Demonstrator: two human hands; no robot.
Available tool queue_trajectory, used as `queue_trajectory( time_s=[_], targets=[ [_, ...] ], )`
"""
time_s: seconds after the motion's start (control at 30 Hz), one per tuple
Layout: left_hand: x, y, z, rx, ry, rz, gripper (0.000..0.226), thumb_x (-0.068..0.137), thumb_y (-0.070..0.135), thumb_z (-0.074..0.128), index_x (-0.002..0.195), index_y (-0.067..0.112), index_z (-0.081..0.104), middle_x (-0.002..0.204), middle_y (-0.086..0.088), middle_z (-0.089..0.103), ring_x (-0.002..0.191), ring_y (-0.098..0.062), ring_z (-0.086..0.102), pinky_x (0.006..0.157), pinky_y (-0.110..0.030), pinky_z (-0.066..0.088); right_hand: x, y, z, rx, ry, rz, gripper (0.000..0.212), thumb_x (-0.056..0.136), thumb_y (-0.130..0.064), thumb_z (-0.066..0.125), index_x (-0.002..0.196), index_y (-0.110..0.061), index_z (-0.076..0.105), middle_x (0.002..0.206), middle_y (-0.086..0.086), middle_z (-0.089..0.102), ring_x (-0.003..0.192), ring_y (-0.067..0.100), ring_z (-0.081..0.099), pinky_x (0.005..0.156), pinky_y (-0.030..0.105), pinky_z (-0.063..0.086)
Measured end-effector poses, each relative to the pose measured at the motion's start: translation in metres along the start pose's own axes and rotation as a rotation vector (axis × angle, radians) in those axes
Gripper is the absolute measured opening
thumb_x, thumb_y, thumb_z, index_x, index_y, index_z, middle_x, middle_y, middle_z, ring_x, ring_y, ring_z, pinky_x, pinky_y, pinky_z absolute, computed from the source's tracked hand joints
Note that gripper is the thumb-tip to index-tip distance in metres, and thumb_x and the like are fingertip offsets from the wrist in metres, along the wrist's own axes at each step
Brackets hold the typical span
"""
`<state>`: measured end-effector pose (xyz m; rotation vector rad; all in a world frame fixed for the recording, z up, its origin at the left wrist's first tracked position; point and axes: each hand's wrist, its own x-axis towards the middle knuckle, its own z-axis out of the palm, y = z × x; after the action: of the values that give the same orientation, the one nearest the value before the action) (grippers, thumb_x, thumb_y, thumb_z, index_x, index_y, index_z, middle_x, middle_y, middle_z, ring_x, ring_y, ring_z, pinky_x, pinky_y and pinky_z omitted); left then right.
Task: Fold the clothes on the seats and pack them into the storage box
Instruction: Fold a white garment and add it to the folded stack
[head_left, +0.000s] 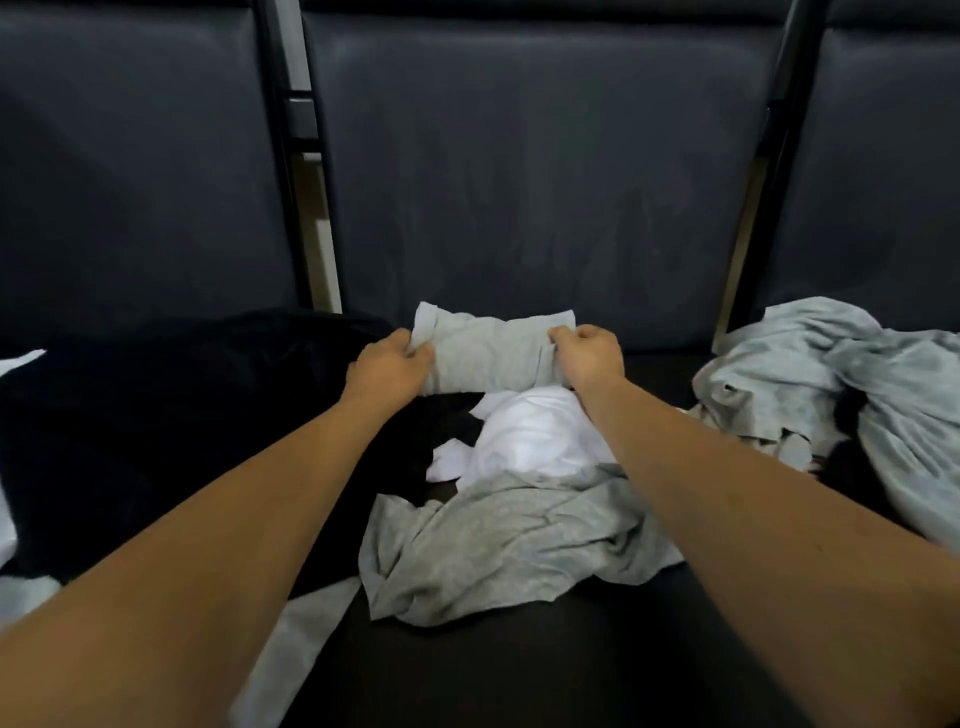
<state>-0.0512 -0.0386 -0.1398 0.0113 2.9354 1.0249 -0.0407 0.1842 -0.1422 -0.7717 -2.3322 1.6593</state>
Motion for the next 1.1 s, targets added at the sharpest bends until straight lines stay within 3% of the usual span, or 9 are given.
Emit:
queue_trajectory(
  time_s=[0.1, 0.27, 0.53, 0.6, 0.7, 0.8, 0.9, 1.0, 1.1],
  targets=[
    [-0.004, -0.012, -0.006, 0.004, 0.008, 0.027, 0.031, 0.102, 0.034, 0.043, 0.097, 0.007, 0.057, 0.086, 0.000, 0.055, 0.089, -0.022, 0.053, 0.071, -0.030, 0.039, -0.004, 0.005, -0.001, -0.009, -0.084, -0.008, 0.019, 0.094, -0.029, 0.060, 0.085, -0.012, 0.055, 0.077, 0.008, 0.048, 0.072, 0.020, 0.045, 0.061, 0.032, 0.038],
    [-0.025, -0.038, -0.016, 0.109, 0.040, -0.022, 0.042, 0.101, 0.043, 0.040, 0.082, 0.010, 0.056, 0.089, -0.008, 0.062, 0.092, -0.028, 0.058, 0.077, -0.036, 0.043, -0.026, 0.009, 0.006, -0.076, -0.159, -0.034, 0.030, 0.097, -0.025, 0.060, 0.072, -0.013, 0.049, 0.062, 0.001, 0.041, 0.056, 0.014, 0.040, 0.052, 0.027, 0.035],
    [-0.050, -0.027, -0.025, 0.311, 0.027, -0.167, 0.065, 0.100, 0.057, 0.030, 0.107, 0.001, 0.062, 0.115, -0.020, 0.063, 0.107, -0.038, 0.058, 0.094, -0.046, 0.048, -0.022, 0.001, 0.007, -0.066, -0.042, -0.058, 0.033, 0.098, -0.029, 0.059, 0.071, -0.012, 0.053, 0.065, -0.001, 0.050, 0.062, 0.015, 0.047, 0.066, 0.031, 0.043],
    [-0.064, -0.016, -0.021, 0.415, 0.160, -0.065, 0.053, 0.101, 0.050, 0.038, 0.112, 0.002, 0.058, 0.117, -0.019, 0.059, 0.112, -0.039, 0.054, 0.096, -0.049, 0.042, -0.022, 0.001, -0.001, -0.124, -0.051, -0.102, 0.034, 0.100, -0.040, 0.053, 0.088, -0.009, 0.058, 0.078, 0.002, 0.057, 0.072, 0.016, 0.052, 0.074, 0.033, 0.044],
    [-0.085, 0.005, -0.016, 0.460, 0.411, 0.283, 0.034, 0.096, 0.040, 0.051, 0.101, 0.006, 0.058, 0.105, -0.012, 0.056, 0.101, -0.033, 0.053, 0.089, -0.046, 0.038, -0.025, 0.003, -0.026, -0.372, -0.050, -0.232, 0.040, 0.097, -0.039, 0.053, 0.072, -0.010, 0.046, 0.077, 0.009, 0.053, 0.071, 0.023, 0.050, 0.065, 0.031, 0.037],
    [-0.094, 0.026, -0.006, 0.159, 0.023, 0.354, 0.040, 0.091, 0.051, 0.060, 0.108, 0.015, 0.059, 0.106, 0.000, 0.057, 0.095, -0.019, 0.056, 0.085, -0.036, 0.047, -0.049, 0.003, -0.063, -0.627, -0.340, -0.315, 0.042, 0.092, -0.039, 0.063, 0.068, -0.006, 0.053, 0.067, 0.003, 0.057, 0.067, 0.019, 0.053, 0.063, 0.033, 0.042],
    [-0.103, 0.035, 0.011, 0.140, -0.388, 0.253, 0.059, 0.085, 0.054, 0.068, 0.129, 0.017, 0.055, 0.116, 0.001, 0.057, 0.102, -0.017, 0.056, 0.081, -0.027, 0.046, -0.076, 0.005, -0.088, -0.839, -0.586, -0.388, 0.023, 0.089, -0.039, 0.072, 0.094, -0.017, 0.071, 0.083, -0.008, 0.063, 0.078, 0.011, 0.059, 0.069, 0.022, 0.045],
    [-0.113, 0.035, 0.018, 0.084, -0.303, 0.352, 0.018, 0.089, 0.032, 0.069, 0.082, 0.019, 0.059, 0.075, 0.006, 0.052, 0.074, -0.014, 0.050, 0.058, -0.020, 0.034, -0.084, 0.005, -0.096, -0.759, -0.525, -0.486, 0.011, 0.088, -0.023, 0.075, 0.081, -0.021, 0.067, 0.077, -0.011, 0.059, 0.072, 0.006, 0.054, 0.067, 0.020, 0.042],
    [-0.123, 0.044, 0.006, -0.094, -0.238, 0.351, 0.020, 0.090, 0.022, 0.069, 0.078, 0.014, 0.055, 0.069, 0.006, 0.051, 0.062, -0.008, 0.046, 0.053, -0.015, 0.035, -0.091, -0.003, -0.107, -0.620, -0.418, -0.537, 0.022, 0.090, -0.014, 0.072, 0.072, -0.016, 0.059, 0.072, -0.006, 0.058, 0.065, 0.009, 0.049, 0.067, 0.024, 0.042]
  ],
)
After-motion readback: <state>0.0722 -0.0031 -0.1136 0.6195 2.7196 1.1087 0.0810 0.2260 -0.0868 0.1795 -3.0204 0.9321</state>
